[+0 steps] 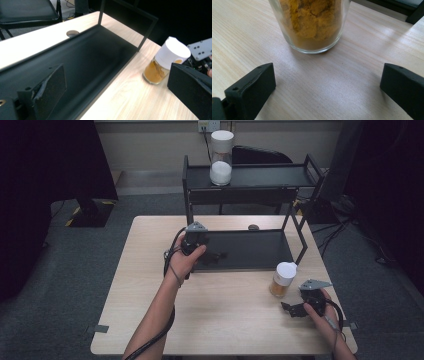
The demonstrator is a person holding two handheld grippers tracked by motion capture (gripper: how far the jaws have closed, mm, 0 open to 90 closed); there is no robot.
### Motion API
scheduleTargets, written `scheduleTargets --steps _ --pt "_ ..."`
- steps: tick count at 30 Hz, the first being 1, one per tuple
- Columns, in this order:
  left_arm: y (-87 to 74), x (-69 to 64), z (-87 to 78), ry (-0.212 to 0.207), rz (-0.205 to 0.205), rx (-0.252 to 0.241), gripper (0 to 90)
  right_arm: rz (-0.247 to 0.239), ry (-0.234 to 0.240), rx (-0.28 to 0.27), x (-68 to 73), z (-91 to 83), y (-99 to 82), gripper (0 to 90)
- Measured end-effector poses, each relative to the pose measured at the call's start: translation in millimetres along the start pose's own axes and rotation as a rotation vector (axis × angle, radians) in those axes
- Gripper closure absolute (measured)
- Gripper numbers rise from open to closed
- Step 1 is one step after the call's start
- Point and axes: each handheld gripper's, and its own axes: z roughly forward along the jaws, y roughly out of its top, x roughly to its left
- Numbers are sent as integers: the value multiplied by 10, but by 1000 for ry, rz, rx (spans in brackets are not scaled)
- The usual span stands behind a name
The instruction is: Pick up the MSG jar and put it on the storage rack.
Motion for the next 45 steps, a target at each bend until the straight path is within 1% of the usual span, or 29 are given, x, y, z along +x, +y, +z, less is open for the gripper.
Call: scheduleTargets --steps 3,6,12,14,15,16,20,28,30,35,38,40,45 --pt "-100 23 28 -18 -10 0 15 0 0 0 0 0 0 0" --pt "-196 35 65 -26 -20 6 14 0 0 0 0 0 0 0" --pt "-336 42 122 -26 -22 26 14 0 0 0 0 0 0 0" --pt "-390 41 137 -30 -27 26 14 0 0 0 0 0 0 0" --pt "-412 34 143 -29 -26 28 15 0 0 0 0 0 0 0" --pt "-435 18 150 -23 -15 37 14 0 0 0 0 0 0 0" --pt "-520 -4 164 -21 -8 47 14 0 0 0 0 0 0 0" --pt "-755 -24 185 -14 -24 58 14 0 0 0 0 0 0 0" --pt "-797 -30 190 -10 -22 64 15 0 0 0 0 0 0 0" --pt "-904 -63 197 11 -19 88 14 0 0 0 0 0 0 0" --pt "-947 -103 191 28 -1 109 15 0 0 0 0 0 0 0" --pt "-990 -122 178 35 3 119 15 0 0 0 0 0 0 0" --pt "-1084 -141 141 47 2 128 15 0 0 0 0 0 0 0"
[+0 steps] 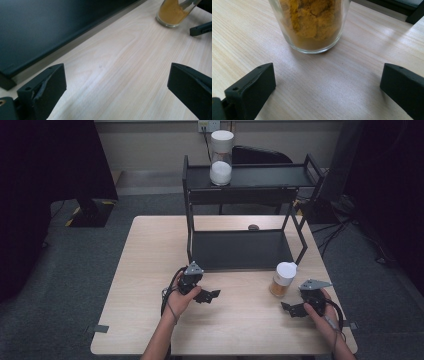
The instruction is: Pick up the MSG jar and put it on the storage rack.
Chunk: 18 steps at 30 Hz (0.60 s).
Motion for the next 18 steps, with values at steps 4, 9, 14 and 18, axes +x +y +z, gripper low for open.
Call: scheduleTargets --steps 4,9,14,18 --pt "-43 -25 -23 18 4 27 15 0 0 0 0 0 0 0" --pt "-95 -60 -64 42 19 49 15 0 0 0 0 0 0 0" --pt "-142 -111 -92 73 34 90 15 0 0 0 0 0 0 0" --pt "-174 -166 -127 113 47 117 16 0 0 0 0 0 0 0"
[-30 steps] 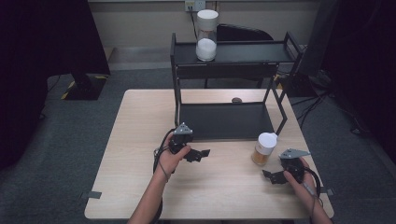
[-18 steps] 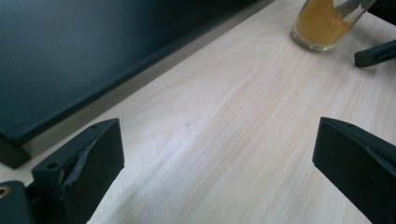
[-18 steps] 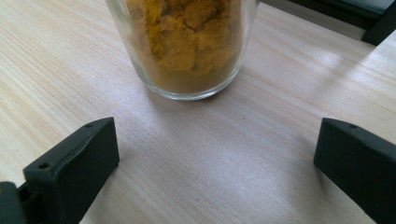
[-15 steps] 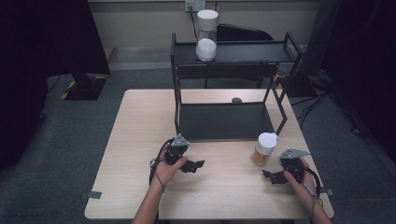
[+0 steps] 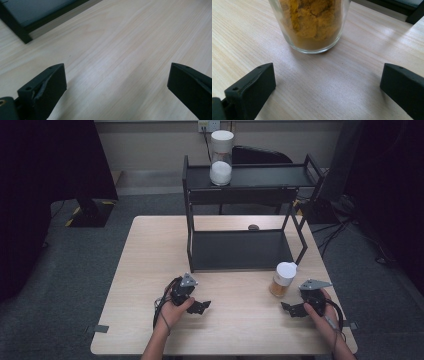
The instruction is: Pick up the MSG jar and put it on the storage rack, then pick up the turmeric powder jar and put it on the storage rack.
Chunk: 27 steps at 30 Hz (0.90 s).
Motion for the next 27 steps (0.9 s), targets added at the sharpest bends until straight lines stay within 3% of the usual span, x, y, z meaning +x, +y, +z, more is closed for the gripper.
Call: scheduleTargets --steps 8,13,27 --pt "-60 -79 -44 51 58 61 17 0 0 0 0 0 0 0" --pt "-204 -63 -51 45 61 8 0 0 0 0 0 0 0 0" --pt "-205 -63 -52 45 62 7 0 -1 1 1 -2 -1 2 0"
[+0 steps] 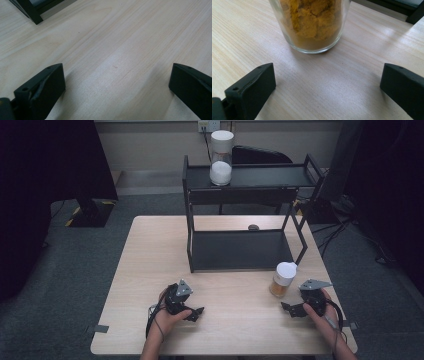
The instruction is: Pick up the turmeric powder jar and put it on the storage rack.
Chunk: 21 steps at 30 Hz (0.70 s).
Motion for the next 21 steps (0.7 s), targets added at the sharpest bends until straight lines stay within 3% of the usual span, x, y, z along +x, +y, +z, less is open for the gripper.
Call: scheduleTargets --steps 10,21 --pt "-1 -1 1 1 1 -1 0 13 12 1 -35 -12 32 19" --pt "-2 -3 0 1 0 -1 0 38 41 -97 -112 -66 144 12"
